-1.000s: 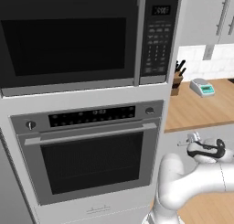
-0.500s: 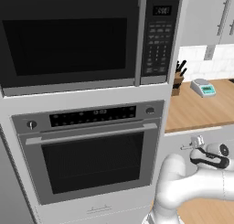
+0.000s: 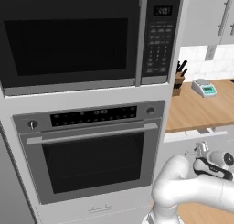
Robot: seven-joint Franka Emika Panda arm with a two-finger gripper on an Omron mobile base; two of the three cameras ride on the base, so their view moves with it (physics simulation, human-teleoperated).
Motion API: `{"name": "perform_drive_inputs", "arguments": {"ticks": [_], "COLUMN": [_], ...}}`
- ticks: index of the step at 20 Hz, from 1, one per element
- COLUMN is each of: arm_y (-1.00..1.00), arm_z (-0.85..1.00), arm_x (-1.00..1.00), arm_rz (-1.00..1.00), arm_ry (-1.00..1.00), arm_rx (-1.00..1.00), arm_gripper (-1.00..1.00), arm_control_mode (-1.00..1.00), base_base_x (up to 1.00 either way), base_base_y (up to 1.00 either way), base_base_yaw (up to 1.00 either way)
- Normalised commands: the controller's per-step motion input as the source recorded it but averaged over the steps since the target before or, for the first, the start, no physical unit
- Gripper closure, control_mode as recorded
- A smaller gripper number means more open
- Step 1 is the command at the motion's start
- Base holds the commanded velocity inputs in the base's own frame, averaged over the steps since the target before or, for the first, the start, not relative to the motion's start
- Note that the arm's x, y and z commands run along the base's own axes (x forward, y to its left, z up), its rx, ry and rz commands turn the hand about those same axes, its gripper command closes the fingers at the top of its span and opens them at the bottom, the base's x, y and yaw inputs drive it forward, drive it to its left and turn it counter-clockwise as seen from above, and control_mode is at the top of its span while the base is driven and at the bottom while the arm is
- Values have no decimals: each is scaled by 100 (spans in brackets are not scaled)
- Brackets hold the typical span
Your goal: Take a straw from the drawer in front and place it inside the glass cup on the dining counter.
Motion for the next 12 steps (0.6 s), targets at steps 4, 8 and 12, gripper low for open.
{"name": "perform_drive_inputs", "arguments": {"ticks": [4,8,12], "arm_y": [-60,-62,-66], "arm_z": [-84,-80,-83], "arm_x": [-100,-100,-100], "arm_rz": [-7,-6,-4], "arm_ry": [0,0,0], "arm_rx": [0,0,0], "arm_gripper": [100,100,100], "arm_control_mode": [-100,-100,-100], "base_base_x": [0,0,0], "base_base_y": [0,0,0], "base_base_yaw": [0,0,0]}}
